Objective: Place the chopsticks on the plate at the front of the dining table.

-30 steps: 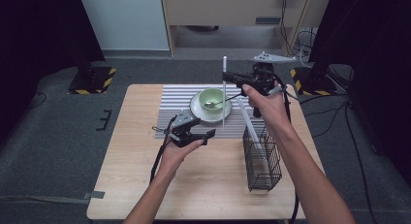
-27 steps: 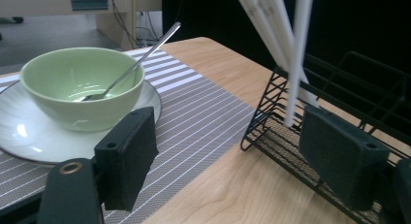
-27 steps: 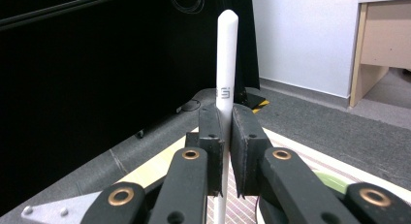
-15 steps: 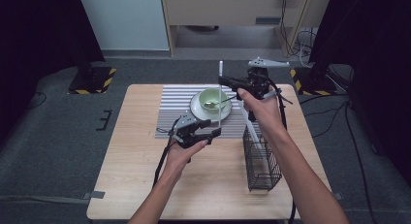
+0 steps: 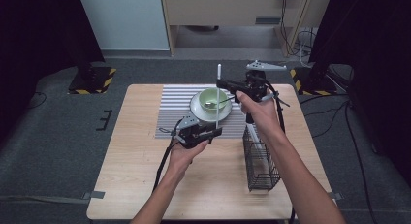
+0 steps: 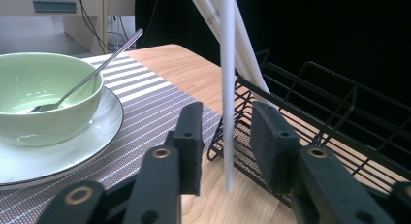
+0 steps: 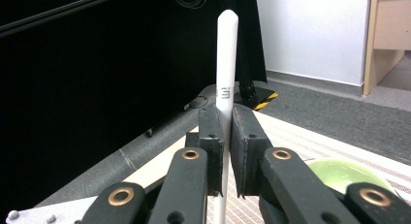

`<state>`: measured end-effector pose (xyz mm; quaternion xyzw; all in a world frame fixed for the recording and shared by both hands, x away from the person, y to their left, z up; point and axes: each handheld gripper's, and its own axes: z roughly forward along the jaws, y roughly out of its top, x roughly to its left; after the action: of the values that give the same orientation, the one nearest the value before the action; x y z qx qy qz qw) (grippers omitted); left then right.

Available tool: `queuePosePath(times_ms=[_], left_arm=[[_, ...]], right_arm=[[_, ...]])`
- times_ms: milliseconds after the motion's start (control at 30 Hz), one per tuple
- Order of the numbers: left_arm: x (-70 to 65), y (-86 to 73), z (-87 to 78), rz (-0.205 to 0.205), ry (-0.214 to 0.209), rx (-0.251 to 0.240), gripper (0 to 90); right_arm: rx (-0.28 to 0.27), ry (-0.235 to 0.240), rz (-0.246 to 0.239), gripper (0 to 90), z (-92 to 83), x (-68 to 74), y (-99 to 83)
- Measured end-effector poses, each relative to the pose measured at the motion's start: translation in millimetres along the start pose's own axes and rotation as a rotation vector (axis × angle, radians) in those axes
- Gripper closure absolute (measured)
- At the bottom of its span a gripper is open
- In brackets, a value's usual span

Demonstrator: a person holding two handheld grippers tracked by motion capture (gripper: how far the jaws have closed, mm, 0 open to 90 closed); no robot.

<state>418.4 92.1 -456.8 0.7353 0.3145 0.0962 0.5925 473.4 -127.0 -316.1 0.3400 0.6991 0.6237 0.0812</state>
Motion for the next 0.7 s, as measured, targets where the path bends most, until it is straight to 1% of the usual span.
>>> queuePosePath(times_ms=[33, 167, 233, 333, 467, 600, 700], left_arm=[[0.0, -0.1, 0.0, 0.002, 0.001, 0.001, 67.3], [-0.3, -0.5, 0.0, 0.000, -0.006, 0.009, 73.6], [-1.1, -0.4, -0.1, 0.005, -0.005, 0.013, 74.5], [-1.5, -0.2, 0.0, -0.003, -0.015, 0.011, 78.1], [-1.3, -0.9, 0.8, -0.003, -0.013, 0.017, 83.2], [-1.5, -1.5, 0.4, 0.002, -0.009, 0.019, 84.2], [-0.5, -1.9, -1.0, -0.003, -0.004, 0.016, 84.7]], right_arm=[[0.000, 0.000, 0.003, 84.3, 0.4, -0.5, -0.1], [-0.004, 0.007, 0.009, 84.3, -0.1, -0.7, -0.2], [-0.004, 0.008, 0.010, 84.3, -0.4, -0.4, -0.2], [-0.004, 0.011, 0.014, 84.3, -0.5, -0.7, -0.3], [-0.002, 0.014, 0.019, 84.3, 0.7, -1.5, -1.1], [0.000, 0.016, 0.023, 84.3, 1.6, -2.1, -2.1], [-0.003, 0.019, 0.028, 84.3, 1.6, -2.7, -2.2]])
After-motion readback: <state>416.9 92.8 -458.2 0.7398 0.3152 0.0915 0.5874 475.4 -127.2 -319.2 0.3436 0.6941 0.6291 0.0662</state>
